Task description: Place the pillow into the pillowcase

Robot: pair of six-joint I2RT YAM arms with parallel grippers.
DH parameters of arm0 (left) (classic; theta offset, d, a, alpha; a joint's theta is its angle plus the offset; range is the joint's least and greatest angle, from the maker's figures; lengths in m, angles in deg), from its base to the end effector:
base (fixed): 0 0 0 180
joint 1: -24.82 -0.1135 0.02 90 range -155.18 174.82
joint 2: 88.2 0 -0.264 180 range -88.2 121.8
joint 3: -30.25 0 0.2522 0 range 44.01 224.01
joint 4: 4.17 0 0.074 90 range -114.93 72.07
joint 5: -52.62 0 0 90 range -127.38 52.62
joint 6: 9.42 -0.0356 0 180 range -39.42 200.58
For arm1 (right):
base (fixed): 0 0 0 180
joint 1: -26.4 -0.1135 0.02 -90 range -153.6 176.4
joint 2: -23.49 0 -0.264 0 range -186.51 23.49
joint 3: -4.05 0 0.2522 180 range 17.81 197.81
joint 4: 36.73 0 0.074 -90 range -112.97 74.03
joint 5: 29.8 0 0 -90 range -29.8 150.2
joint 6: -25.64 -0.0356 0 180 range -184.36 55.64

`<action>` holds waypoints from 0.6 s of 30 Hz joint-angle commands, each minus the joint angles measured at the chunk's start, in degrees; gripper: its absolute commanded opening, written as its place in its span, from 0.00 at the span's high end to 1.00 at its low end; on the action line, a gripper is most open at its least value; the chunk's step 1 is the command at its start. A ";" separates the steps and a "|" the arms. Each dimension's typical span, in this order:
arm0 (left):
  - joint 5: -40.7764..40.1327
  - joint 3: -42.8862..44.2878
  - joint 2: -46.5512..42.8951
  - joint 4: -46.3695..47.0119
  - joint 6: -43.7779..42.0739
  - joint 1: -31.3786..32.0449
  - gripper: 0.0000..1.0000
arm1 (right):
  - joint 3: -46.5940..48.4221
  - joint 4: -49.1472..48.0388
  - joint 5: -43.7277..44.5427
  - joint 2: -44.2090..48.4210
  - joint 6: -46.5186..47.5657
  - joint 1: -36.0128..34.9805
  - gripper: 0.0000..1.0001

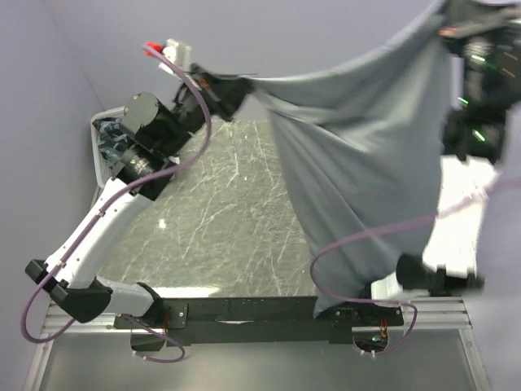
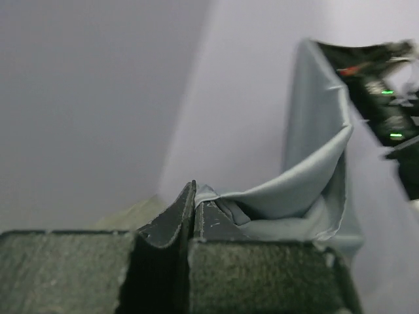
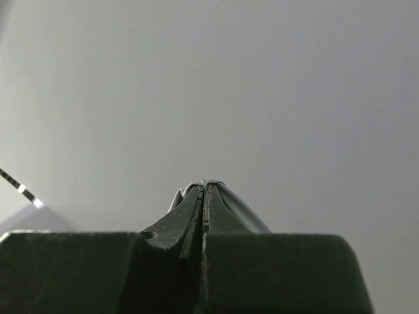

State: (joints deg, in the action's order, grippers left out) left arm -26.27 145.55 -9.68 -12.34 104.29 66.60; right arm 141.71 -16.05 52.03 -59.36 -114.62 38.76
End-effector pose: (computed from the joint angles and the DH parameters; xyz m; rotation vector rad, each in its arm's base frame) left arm 0.1931 -0.1817 0.5754 0.3618 1.0915 -1.1268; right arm 0.2188 -0.0428 0.6428 0.4022 0.9189 0.6759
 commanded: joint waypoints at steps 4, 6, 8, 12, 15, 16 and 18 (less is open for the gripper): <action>-4.80 -29.93 -7.85 -5.41 27.60 -29.70 0.99 | 4.32 0.54 -1.24 -23.56 5.87 -18.94 1.00; 2.46 -36.81 -8.29 -4.28 33.93 -39.90 0.99 | 12.65 3.44 -1.59 -33.63 5.70 -21.40 1.00; 6.10 -45.61 -7.51 -1.38 37.10 -47.97 0.99 | 19.24 3.72 -4.30 -39.82 3.25 -24.04 1.00; 8.40 -52.22 -4.26 -1.62 36.42 -55.13 0.99 | 18.41 -1.54 -9.32 -48.71 -1.58 -27.56 1.00; 7.96 -53.19 -2.67 -2.77 35.80 -57.42 0.99 | 16.29 -2.61 -11.52 -49.95 -1.60 -29.67 0.97; 7.44 -53.46 -2.67 -2.60 35.80 -57.51 0.99 | 15.85 -2.52 -12.22 -49.87 -1.51 -29.94 0.94; 7.34 -53.81 -3.02 -1.90 35.80 -57.51 0.99 | 13.31 -2.17 -15.12 -48.21 -1.16 -30.81 0.74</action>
State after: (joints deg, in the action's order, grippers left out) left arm -20.28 91.69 -11.34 -18.35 138.93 9.03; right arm 154.89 -8.91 41.17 -115.78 -115.49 7.33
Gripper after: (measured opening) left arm 0.020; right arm 0.101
